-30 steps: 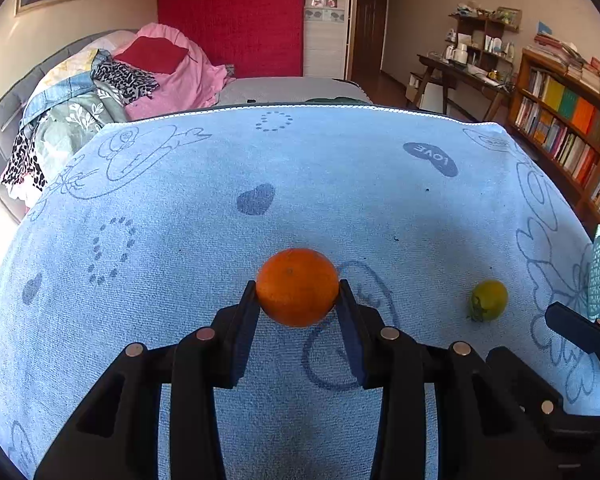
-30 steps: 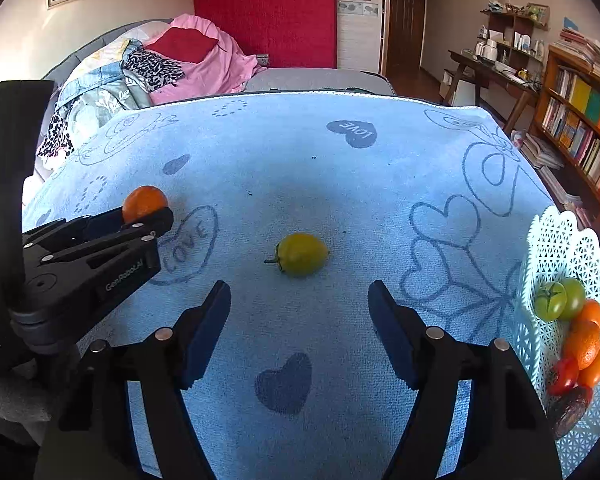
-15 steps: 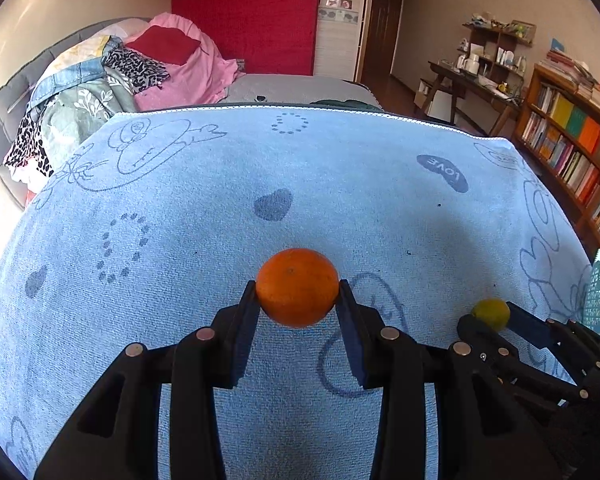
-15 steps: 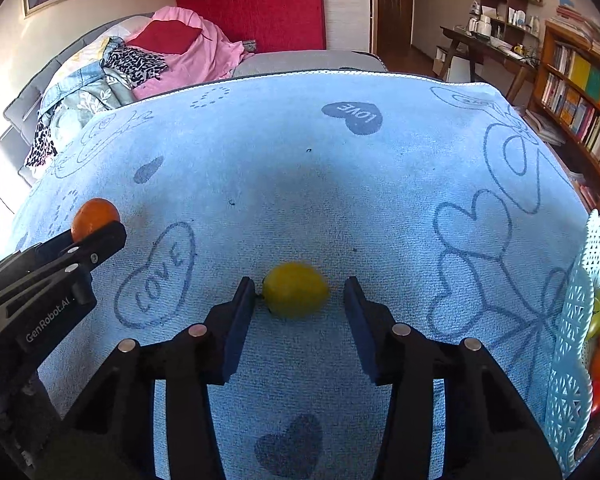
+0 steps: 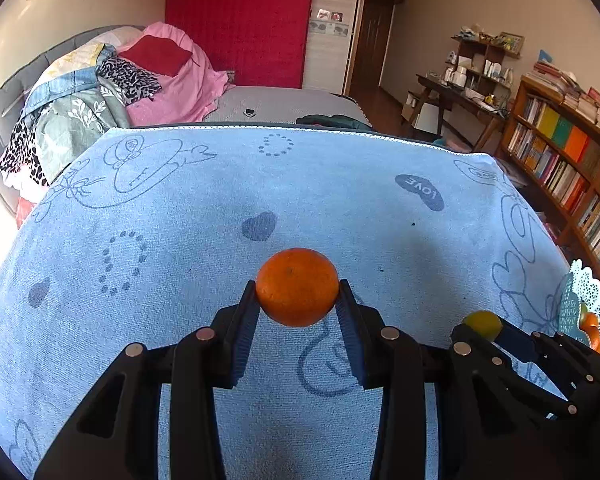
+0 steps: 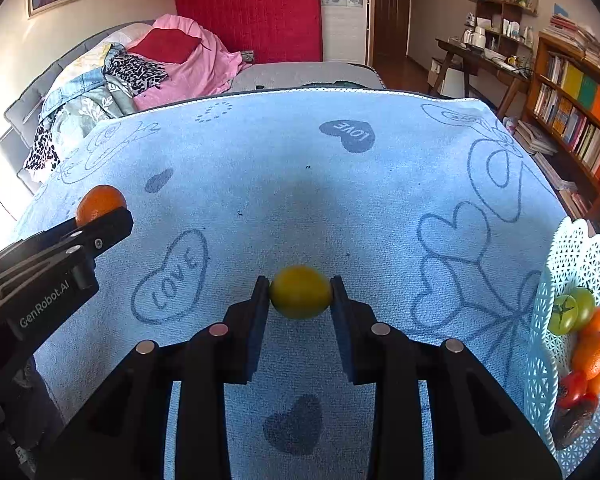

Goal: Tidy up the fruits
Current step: 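Carry the orange and green tomato over the white basket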

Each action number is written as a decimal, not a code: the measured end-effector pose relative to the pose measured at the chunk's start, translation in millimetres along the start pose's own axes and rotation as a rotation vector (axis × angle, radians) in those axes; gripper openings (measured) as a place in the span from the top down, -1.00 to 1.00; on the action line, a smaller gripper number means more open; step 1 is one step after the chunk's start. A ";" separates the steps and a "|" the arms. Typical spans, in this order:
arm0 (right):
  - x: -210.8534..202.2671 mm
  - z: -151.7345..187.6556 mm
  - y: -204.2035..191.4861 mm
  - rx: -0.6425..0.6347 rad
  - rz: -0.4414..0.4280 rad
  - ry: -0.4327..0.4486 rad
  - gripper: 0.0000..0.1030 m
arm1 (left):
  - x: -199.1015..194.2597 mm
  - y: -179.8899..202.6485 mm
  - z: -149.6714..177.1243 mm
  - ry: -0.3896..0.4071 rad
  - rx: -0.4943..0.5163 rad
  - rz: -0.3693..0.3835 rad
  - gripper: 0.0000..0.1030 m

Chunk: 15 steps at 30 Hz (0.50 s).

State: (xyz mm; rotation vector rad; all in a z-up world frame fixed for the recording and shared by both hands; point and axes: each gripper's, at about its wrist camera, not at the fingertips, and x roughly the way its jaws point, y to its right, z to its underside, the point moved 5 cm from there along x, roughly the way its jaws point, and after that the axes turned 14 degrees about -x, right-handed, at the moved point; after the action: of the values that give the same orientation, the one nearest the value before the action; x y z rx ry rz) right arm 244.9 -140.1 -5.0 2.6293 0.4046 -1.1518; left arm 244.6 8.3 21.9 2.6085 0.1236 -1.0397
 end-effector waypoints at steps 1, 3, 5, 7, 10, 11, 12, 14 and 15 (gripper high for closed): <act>-3.4 0.1 0.3 0.003 0.000 0.006 0.38 | -1.0 0.5 -0.1 0.001 0.000 0.002 0.23; -11.3 -0.2 1.4 0.010 0.000 0.021 0.38 | -3.3 2.1 -0.4 0.004 0.003 0.007 0.23; -19.2 -0.6 1.9 0.016 0.000 0.036 0.38 | -5.9 4.3 -0.1 0.007 0.006 0.013 0.23; -27.4 -0.5 3.5 0.022 0.001 0.050 0.38 | -9.6 7.5 -0.8 0.009 0.010 0.023 0.23; -39.7 1.6 5.8 0.031 0.004 0.067 0.38 | -17.5 13.3 -1.2 0.022 0.022 0.043 0.23; -43.7 3.2 6.4 0.033 0.005 0.071 0.38 | -20.9 15.7 -1.2 0.027 0.027 0.051 0.23; -47.6 4.8 7.2 0.035 0.006 0.075 0.38 | -24.2 18.0 -1.7 0.033 0.031 0.059 0.23; -56.3 7.8 9.1 0.044 0.008 0.086 0.38 | -30.7 23.5 -2.1 0.043 0.041 0.076 0.23; -60.8 9.0 10.5 0.049 0.008 0.093 0.38 | -34.0 26.4 -1.7 0.048 0.047 0.083 0.23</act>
State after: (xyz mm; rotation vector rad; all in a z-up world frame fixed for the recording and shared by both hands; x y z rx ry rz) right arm 202.9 -162.1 35.4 2.7322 0.3871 -1.0524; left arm 226.2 -14.6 53.3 2.6563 0.0016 -0.9634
